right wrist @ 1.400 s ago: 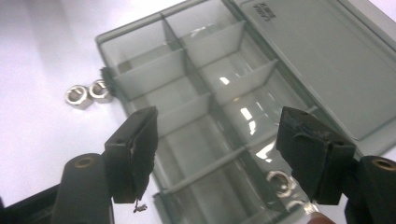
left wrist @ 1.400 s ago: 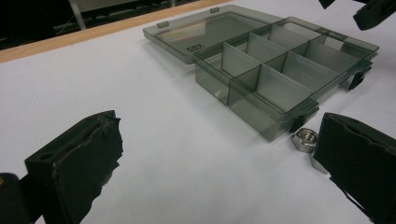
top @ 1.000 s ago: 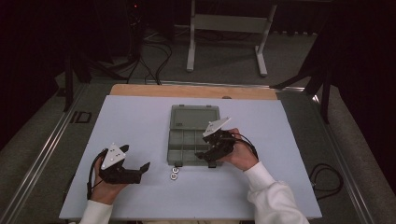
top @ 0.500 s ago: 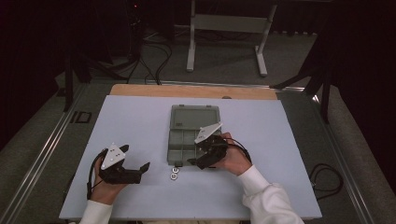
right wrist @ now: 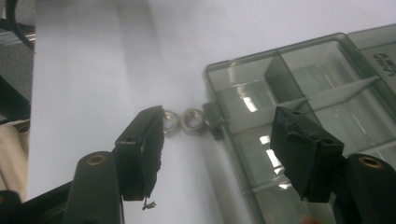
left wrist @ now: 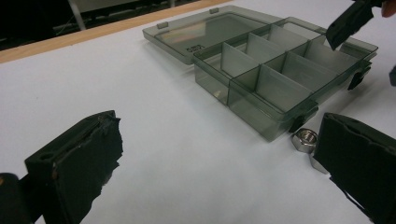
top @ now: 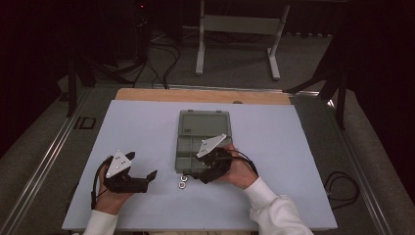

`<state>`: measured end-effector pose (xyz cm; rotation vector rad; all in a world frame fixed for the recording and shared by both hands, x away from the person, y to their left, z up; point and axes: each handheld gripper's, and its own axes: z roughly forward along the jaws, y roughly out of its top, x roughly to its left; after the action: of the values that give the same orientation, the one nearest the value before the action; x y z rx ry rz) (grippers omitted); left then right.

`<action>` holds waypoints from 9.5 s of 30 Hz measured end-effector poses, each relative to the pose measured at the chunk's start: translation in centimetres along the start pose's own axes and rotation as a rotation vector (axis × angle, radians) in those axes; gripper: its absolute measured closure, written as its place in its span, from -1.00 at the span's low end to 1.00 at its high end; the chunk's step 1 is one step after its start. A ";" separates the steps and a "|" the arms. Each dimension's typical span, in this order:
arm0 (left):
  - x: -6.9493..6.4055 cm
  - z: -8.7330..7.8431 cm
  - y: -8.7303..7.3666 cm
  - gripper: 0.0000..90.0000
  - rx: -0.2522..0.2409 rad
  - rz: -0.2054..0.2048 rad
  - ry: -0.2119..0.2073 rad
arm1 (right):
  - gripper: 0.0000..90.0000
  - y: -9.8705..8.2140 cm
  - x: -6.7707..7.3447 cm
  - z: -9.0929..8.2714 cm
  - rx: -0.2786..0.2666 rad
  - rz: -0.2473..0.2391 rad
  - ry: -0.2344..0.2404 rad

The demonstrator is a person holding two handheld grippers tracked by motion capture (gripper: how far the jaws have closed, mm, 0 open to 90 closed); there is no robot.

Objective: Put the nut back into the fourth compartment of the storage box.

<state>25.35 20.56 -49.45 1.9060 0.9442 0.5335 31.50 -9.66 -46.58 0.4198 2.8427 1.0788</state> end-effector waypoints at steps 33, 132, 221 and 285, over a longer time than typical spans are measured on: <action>0.0 -0.1 0.0 -0.97 -0.001 0.001 0.001 | -0.23 0.0 4.1 4.6 0.028 -0.097 0.107; 0.0 0.0 0.0 -0.97 0.001 0.001 -0.002 | 0.57 -3.1 -0.5 -1.9 0.158 -0.020 -0.081; 0.1 -0.1 0.0 -0.97 -0.004 0.002 0.002 | 0.55 -2.7 -9.6 -2.4 0.211 0.258 -0.214; 0.0 0.0 0.0 -0.97 -0.005 -0.002 -0.004 | -0.58 -2.5 -3.9 -2.5 -0.001 0.175 -0.138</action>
<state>25.35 20.52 -49.45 1.9007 0.9408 0.5303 34.29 -14.15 -46.47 0.7252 2.7254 1.0332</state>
